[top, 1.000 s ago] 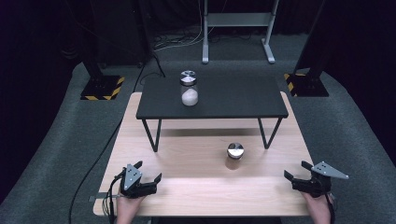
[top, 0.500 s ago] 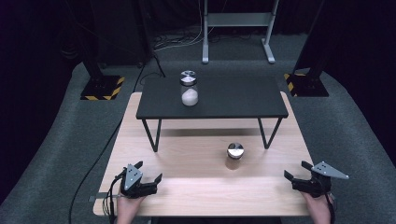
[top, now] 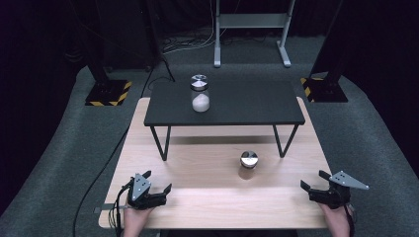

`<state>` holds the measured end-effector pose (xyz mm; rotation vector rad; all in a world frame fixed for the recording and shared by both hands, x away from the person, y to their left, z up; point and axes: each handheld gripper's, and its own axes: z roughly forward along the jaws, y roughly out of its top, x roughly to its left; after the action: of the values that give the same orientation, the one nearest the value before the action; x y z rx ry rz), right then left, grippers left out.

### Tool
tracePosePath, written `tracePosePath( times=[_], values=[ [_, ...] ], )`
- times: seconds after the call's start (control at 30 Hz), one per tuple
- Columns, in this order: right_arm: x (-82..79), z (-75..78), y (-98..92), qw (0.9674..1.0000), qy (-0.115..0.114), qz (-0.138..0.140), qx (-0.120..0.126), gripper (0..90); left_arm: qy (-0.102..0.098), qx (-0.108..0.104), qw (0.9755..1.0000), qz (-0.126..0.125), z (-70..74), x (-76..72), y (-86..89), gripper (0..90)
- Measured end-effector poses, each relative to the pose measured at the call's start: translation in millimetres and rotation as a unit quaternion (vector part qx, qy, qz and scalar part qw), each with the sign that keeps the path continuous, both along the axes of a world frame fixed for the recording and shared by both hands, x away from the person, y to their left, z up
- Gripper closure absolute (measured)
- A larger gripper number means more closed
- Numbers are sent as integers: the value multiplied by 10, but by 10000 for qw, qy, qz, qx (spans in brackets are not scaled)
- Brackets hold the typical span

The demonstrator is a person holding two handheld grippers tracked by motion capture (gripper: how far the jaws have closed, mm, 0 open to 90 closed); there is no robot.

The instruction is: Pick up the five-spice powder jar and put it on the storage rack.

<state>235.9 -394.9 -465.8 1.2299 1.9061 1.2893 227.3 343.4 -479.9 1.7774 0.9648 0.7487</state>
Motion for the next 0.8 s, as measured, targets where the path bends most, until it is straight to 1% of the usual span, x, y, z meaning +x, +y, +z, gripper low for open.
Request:
tracePosePath(
  times=[0.4,0.57,0.67,0.8],
  values=[
    [-15,4,4,10000,-4,-7,5,70,13,14,10000,-4,6,6,-9,75],
    [-36,11,-5,10000,-64,-2,44,69,4,28,10000,-9,5,1,-16,75],
    [-49,30,1,9999,-104,36,35,70,2,12,10000,-3,2,-6,-13,75],
    [-70,89,27,9996,-207,179,-9,69,10,26,10000,-4,6,1,-17,75]
  ],
)
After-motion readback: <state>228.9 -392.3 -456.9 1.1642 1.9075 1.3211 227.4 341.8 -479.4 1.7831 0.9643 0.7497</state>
